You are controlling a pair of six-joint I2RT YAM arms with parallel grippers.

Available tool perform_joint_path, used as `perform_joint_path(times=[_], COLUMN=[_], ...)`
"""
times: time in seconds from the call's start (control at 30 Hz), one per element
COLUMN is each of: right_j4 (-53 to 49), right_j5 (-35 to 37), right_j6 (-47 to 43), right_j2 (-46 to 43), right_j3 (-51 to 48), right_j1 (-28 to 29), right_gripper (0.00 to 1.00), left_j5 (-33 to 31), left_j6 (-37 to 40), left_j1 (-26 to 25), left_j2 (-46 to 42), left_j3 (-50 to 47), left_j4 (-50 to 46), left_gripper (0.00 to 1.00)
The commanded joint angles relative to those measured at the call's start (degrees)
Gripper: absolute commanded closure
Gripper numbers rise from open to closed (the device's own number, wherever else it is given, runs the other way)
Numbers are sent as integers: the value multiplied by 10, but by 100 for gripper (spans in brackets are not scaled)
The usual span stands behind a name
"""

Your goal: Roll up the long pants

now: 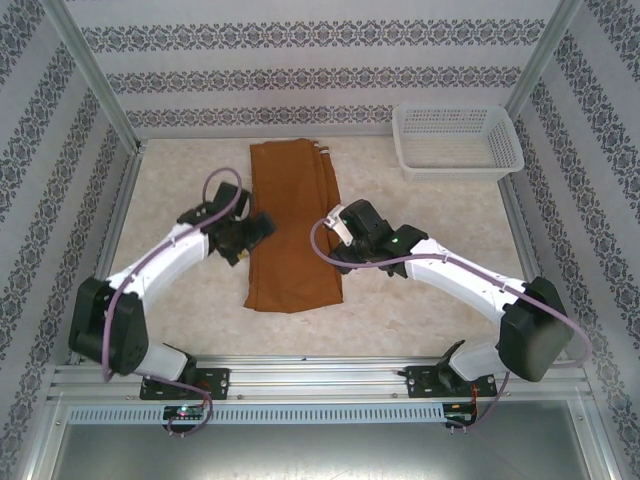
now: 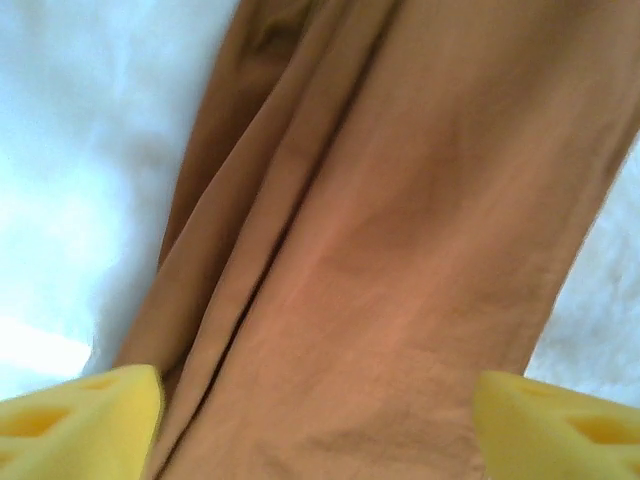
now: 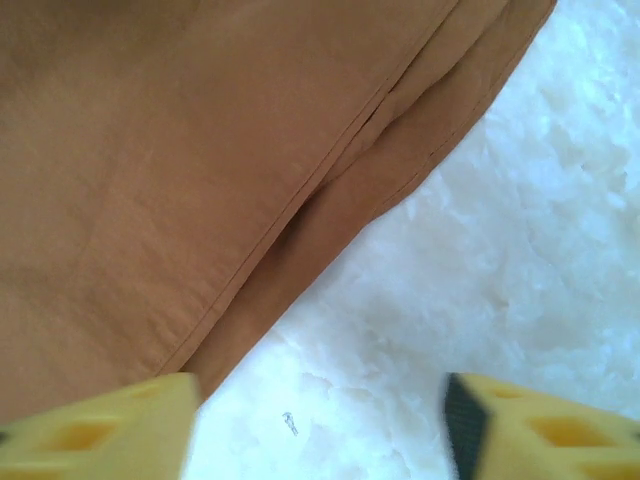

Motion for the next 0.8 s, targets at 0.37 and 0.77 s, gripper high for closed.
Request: perform_joint_path(times=[0.37, 0.77], right_j4=[11, -21], right_j5=[-77, -102], right_j6=[85, 107], right_j2=[16, -7], right_j3=[31, 28], right_j1=[-59, -83], right_gripper=[100, 100], left_j5=[-135, -122], left_j6=[-71, -44], left_j1=[-31, -16], left_j2=[203, 419], left_j3=[211, 393], left_j4=[-31, -100], left_gripper=[100, 100])
